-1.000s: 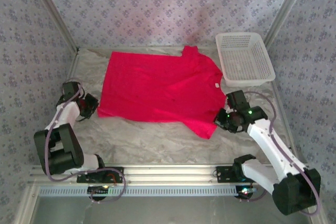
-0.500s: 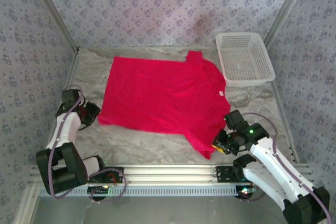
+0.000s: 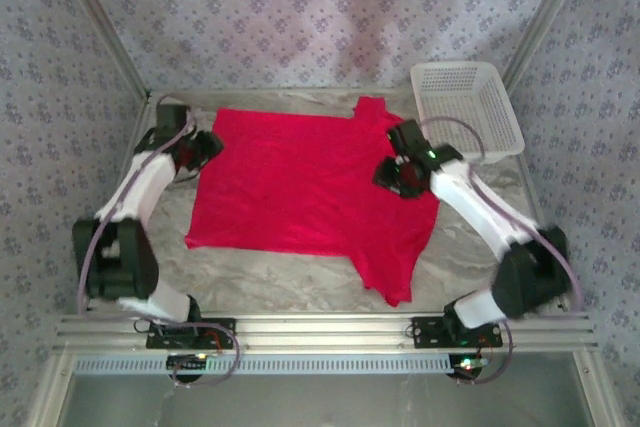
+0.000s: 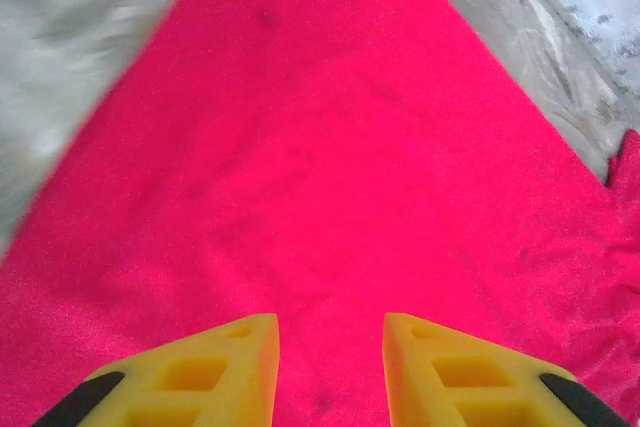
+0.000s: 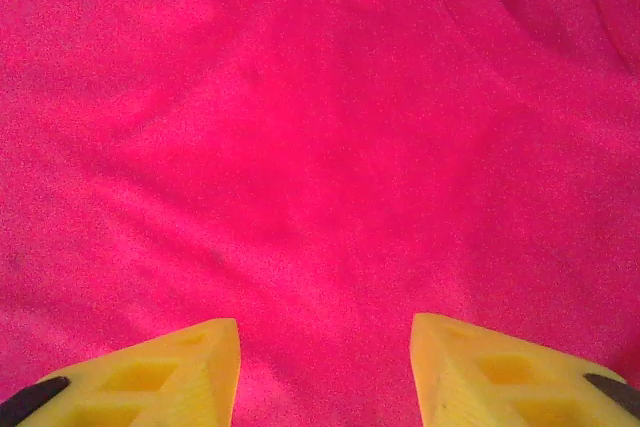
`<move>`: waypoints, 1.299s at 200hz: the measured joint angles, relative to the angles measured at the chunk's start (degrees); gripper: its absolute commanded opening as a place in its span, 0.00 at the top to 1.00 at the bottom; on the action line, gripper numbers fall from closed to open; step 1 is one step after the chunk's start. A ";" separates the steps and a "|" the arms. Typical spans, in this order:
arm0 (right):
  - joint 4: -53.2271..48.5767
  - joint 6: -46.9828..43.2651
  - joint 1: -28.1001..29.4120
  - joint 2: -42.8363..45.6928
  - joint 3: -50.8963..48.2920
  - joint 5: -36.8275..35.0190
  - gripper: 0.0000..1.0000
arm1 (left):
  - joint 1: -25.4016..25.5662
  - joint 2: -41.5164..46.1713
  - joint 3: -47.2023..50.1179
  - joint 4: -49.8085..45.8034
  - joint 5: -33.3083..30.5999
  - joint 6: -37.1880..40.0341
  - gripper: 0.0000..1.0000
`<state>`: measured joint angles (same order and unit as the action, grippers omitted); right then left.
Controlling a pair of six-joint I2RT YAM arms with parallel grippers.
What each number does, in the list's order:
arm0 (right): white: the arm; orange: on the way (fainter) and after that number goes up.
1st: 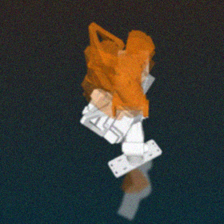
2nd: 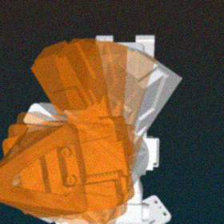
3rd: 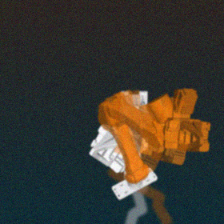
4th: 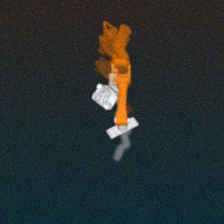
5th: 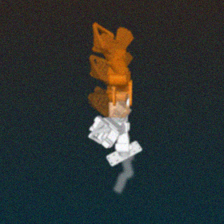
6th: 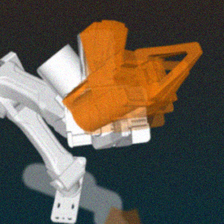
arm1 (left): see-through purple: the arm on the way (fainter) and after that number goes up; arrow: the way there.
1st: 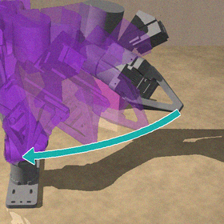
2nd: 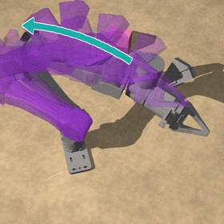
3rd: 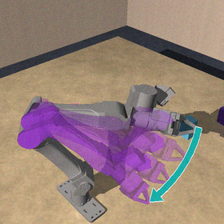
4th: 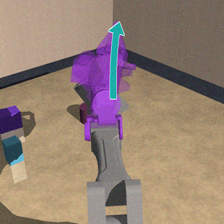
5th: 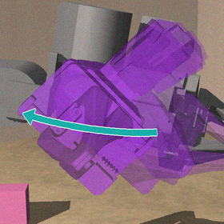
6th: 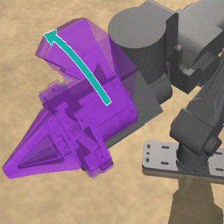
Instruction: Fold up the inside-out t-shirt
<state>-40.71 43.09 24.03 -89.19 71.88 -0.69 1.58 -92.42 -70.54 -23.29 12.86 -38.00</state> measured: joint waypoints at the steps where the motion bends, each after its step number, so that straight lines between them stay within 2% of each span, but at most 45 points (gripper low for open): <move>1: 0.26 -0.04 -0.15 -1.09 0.76 -0.09 0.53 | 0.09 -0.85 -0.59 0.28 0.26 -0.02 0.69; 28: 3.48 -3.19 -2.62 -21.59 17.11 -2.62 0.55 | 0.24 -17.64 -10.75 2.47 3.37 -0.28 0.69; 53: 2.78 -4.68 -4.39 -36.26 32.83 -4.09 0.55 | -0.37 -29.75 -20.26 1.77 5.20 -1.01 0.69; 88: -1.09 -5.49 -6.71 -53.33 54.93 -4.15 0.55 | -1.57 -39.43 -32.20 -0.13 6.10 -1.77 0.69; 112: -2.38 -5.62 -8.20 -61.86 66.69 -2.89 0.54 | -3.61 -43.08 -36.63 -0.55 6.93 -2.49 0.70; 166: 3.06 -3.82 -9.55 -70.42 79.82 1.79 0.54 | -8.41 -46.07 -40.85 -0.96 9.70 -2.99 0.70; 213: 6.91 -2.67 -9.81 -72.39 82.82 9.64 0.39 | -8.70 -47.25 -43.80 -2.43 9.44 -1.62 0.69; 237: 6.97 -4.20 -9.75 -67.36 76.04 13.09 0.37 | -8.66 -43.47 -38.84 -2.27 7.89 -0.57 0.68; 260: 6.54 -6.51 -9.07 -52.46 58.29 13.57 0.36 | -8.66 -31.91 -27.87 -3.98 4.37 0.31 0.68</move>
<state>-34.17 36.58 14.96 -141.64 130.17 12.88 -7.07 -124.33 -98.41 -27.27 17.23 -37.69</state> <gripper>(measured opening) 0.634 0.318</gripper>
